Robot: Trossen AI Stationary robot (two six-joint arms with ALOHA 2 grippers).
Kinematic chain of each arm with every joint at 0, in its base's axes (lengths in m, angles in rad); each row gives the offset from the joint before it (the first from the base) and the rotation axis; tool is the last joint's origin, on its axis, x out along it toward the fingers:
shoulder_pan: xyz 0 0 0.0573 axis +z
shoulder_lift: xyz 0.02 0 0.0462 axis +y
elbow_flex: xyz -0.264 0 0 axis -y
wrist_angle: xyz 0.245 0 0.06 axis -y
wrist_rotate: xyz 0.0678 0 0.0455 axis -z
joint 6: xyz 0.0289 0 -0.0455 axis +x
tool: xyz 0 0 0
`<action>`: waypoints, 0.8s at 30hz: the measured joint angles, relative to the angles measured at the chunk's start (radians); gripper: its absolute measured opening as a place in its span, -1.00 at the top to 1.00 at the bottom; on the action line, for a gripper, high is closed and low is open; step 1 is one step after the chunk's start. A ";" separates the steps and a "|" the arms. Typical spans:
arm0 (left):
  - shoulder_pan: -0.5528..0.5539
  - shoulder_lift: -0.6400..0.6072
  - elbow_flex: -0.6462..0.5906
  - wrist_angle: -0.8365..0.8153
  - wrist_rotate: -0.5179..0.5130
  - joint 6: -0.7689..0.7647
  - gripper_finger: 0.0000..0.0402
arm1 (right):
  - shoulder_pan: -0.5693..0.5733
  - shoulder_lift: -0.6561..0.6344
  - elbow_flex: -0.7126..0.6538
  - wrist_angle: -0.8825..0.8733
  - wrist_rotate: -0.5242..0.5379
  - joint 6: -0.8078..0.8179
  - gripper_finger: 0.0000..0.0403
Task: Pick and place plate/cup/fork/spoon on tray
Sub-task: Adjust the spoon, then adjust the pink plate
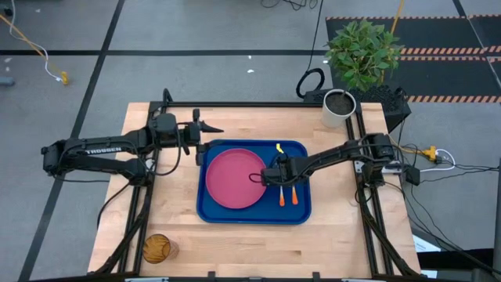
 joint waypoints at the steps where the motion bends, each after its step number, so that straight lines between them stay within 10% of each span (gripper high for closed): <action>1: 0.000 0.000 0.000 0.000 0.000 0.000 0.16 | 0.000 -0.002 0.000 0.000 0.000 0.004 0.60; 24: 0.000 0.000 0.000 0.000 0.000 0.005 0.16 | 0.001 -0.135 0.000 0.195 0.150 -0.128 0.38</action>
